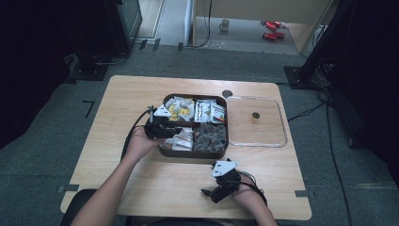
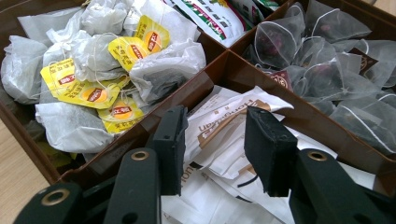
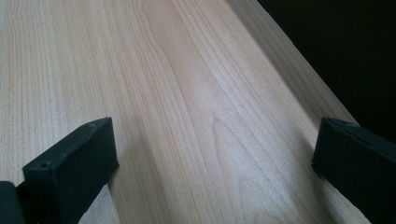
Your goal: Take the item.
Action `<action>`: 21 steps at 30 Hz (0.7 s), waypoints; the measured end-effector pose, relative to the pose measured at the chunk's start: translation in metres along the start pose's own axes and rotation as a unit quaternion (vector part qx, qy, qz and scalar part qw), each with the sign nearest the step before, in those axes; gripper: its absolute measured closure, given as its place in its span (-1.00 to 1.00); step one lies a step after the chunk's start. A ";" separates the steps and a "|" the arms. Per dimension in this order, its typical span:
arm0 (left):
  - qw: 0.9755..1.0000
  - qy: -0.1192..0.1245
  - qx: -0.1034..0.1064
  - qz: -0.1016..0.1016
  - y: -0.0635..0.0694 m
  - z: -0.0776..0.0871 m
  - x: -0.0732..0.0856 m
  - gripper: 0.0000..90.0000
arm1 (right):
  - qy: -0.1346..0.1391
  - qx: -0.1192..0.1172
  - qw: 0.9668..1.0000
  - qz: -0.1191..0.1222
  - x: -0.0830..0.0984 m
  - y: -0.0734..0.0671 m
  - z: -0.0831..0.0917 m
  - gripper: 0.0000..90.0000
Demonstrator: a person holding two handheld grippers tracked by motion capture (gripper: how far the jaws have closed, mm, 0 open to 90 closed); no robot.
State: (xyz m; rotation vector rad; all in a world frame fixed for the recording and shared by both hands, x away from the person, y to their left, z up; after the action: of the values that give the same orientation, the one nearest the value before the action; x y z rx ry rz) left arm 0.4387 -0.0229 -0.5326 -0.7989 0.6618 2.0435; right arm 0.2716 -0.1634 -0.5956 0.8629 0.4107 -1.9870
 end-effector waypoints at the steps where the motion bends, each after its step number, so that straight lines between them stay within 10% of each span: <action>1: 1.000 -0.001 -0.001 -0.001 -0.001 -0.001 0.000 0.39 | 0.000 0.000 1.000 -0.001 0.000 0.000 0.000 -1.00; 21: 0.999 -0.017 -0.021 -0.019 -0.009 -0.006 0.001 0.95 | 0.001 0.002 1.000 0.001 0.000 0.000 0.000 -1.00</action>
State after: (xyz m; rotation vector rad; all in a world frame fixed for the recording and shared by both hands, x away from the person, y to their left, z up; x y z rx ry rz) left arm 0.4471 -0.0219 -0.5388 -0.7931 0.5827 2.0374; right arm 0.2720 -0.1636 -0.5955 0.8669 0.4079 -1.9861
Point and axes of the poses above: each handheld gripper's, and its own axes: z roughly backward along the jaws, x roughly out of its underside, y roughly to its right, the point moved 10 cm from there along -z, roughly forward along the jaws, and after that the axes turned 6 degrees about x, right-handed, at the moved point
